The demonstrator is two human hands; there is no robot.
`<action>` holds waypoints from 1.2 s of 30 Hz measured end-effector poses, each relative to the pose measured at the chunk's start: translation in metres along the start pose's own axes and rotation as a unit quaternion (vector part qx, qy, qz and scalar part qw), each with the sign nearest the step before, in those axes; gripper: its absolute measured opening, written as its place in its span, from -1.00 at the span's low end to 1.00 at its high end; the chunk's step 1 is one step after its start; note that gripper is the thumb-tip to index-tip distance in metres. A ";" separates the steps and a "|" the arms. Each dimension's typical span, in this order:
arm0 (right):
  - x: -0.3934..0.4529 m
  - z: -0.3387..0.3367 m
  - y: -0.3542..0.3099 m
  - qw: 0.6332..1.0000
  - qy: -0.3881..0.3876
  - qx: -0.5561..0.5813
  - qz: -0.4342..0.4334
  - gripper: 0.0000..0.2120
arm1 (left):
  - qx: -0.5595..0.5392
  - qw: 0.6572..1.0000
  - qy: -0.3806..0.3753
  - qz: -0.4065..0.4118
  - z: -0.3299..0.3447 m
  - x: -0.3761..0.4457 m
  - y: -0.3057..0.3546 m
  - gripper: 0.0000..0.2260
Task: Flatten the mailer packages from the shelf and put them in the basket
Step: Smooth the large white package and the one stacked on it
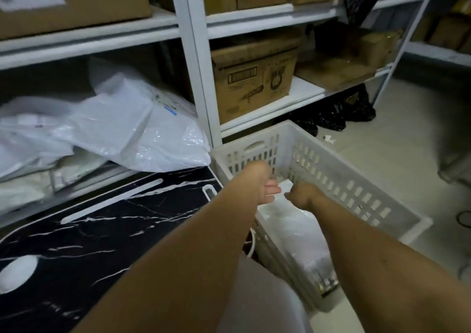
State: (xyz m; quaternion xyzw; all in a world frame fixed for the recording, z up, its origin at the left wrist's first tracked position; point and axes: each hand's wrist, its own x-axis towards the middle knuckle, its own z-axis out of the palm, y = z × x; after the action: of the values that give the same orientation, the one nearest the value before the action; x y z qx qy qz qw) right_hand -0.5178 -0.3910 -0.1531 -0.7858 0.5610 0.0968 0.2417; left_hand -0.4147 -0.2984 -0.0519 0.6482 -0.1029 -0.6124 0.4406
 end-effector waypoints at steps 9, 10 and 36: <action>-0.042 -0.039 -0.133 0.989 0.089 -0.007 -0.119 -0.69 | -0.026 0.995 0.072 0.070 -0.108 -0.069 0.018 -0.74; -0.046 -0.038 -0.147 0.986 0.096 -0.011 -0.134 -0.69 | -0.039 0.993 0.088 0.071 -0.121 -0.074 0.018 -0.73; -0.087 0.062 -0.399 0.928 0.207 -0.143 -0.275 -0.51 | -0.189 0.948 0.242 0.086 -0.371 -0.117 -0.013 -0.82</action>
State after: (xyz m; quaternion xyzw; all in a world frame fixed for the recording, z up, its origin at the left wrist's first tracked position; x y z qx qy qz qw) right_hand -0.1706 -0.1874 -0.0617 -0.9381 0.3404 -0.0596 0.0225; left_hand -0.1182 -0.0463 -0.0299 0.6703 0.0695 -0.4054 0.6177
